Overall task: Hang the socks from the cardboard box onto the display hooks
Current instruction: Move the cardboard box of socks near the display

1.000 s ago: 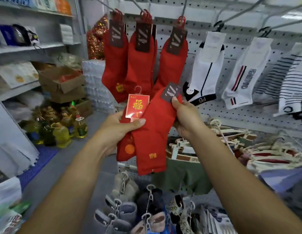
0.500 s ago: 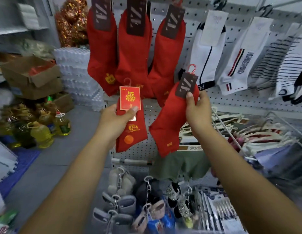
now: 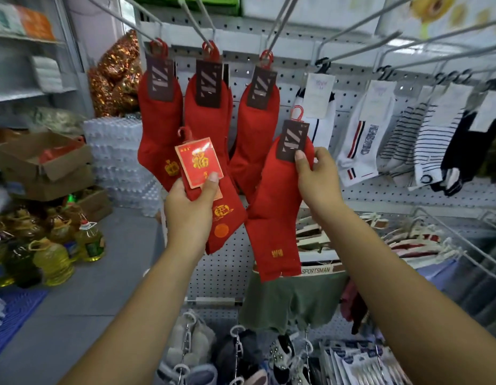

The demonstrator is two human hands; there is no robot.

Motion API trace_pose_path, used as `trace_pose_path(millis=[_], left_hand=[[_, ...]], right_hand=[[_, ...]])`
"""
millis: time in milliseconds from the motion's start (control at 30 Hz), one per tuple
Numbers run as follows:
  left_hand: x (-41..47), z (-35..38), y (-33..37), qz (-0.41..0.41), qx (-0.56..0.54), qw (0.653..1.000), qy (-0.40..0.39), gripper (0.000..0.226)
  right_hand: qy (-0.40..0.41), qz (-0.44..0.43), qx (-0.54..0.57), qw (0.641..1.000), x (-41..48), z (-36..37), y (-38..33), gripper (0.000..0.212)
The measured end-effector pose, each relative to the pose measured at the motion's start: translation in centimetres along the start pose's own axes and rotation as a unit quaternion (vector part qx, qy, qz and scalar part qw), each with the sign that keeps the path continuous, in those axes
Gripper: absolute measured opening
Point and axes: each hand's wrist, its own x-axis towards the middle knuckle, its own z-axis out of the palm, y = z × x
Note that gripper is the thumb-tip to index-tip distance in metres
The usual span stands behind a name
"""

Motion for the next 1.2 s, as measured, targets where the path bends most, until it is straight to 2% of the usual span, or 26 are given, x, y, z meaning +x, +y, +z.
trace_pose_path(millis=[133,233,400,533,600,700,900,1100,1200], left_hand=[[0.3,1.7,2.4,0.031,-0.024,0.999,-0.018,0.014],[0.8,2.5,3.9,0.055,-0.029,0.997,-0.037,0.013],[1.3,3.0,5.6,0.08,-0.036,0.995,-0.049,0.015],[1.7,2.7,6.1,0.067,-0.037,0.995,-0.063,0.017],[1.7,2.5,6.2,0.054,-0.042,0.995,-0.069,0.02],[1.7,2.1,6.2,0.036,-0.041,0.996,-0.077,0.023],[1.1,2.8,6.5,0.009,-0.045,0.993,-0.106,0.028],[0.5,3.9,5.8,-0.007,-0.051,0.993,-0.107,0.028],[0.2,4.7,5.4,-0.019,-0.051,0.993,-0.103,0.03]], right_hand=[[-0.025,-0.028,0.026,0.999,1.8,0.4,-3.2,0.013],[-0.038,-0.036,0.023,0.998,3.3,1.0,-5.5,0.017],[-0.036,-0.049,0.01,0.998,6.0,1.5,-8.6,0.013],[-0.075,-0.045,-0.043,0.995,6.7,1.7,-9.0,0.021],[-0.091,-0.036,-0.048,0.994,6.5,1.8,-8.6,0.018],[-0.088,-0.033,-0.051,0.994,6.5,1.9,-8.5,0.014],[-0.1,-0.01,-0.088,0.991,7.4,1.8,-9.0,0.025],[-0.12,0.018,-0.058,0.991,7.9,0.6,-8.8,0.022],[-0.107,0.0,-0.07,0.992,6.1,-0.9,-8.0,0.027]])
